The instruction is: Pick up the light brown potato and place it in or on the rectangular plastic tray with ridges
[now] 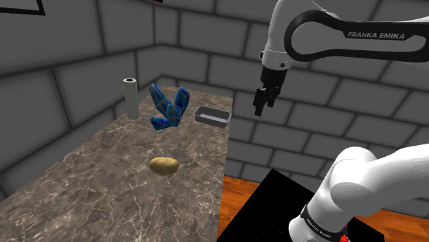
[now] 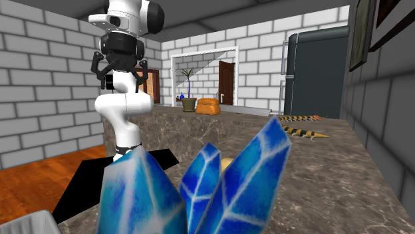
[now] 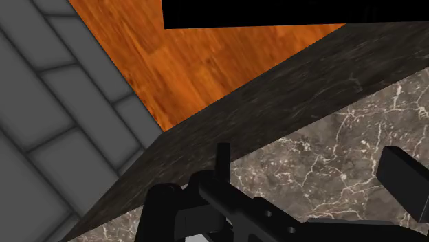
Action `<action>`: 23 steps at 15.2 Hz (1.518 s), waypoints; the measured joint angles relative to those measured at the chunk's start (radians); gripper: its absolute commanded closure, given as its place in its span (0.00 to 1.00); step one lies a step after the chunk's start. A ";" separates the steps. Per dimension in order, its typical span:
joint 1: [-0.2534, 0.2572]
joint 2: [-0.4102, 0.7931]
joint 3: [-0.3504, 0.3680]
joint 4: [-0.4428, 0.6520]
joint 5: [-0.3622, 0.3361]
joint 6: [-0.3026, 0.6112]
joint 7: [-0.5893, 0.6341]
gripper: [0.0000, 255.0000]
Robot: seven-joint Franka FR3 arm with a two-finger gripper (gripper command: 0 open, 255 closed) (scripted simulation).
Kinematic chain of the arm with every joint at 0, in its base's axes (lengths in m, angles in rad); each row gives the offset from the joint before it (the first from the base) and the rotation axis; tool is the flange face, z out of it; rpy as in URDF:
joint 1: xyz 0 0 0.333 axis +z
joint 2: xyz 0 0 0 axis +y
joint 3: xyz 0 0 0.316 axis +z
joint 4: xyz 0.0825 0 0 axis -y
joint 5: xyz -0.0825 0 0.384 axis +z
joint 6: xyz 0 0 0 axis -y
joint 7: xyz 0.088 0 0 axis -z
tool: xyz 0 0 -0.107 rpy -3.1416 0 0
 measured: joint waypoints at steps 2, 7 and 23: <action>0.005 0.013 0.005 0.001 0.005 0.009 0.003 0.00; 0.040 0.146 0.040 0.026 0.042 0.102 0.014 0.00; 0.144 0.683 0.165 0.275 0.100 0.346 0.039 0.00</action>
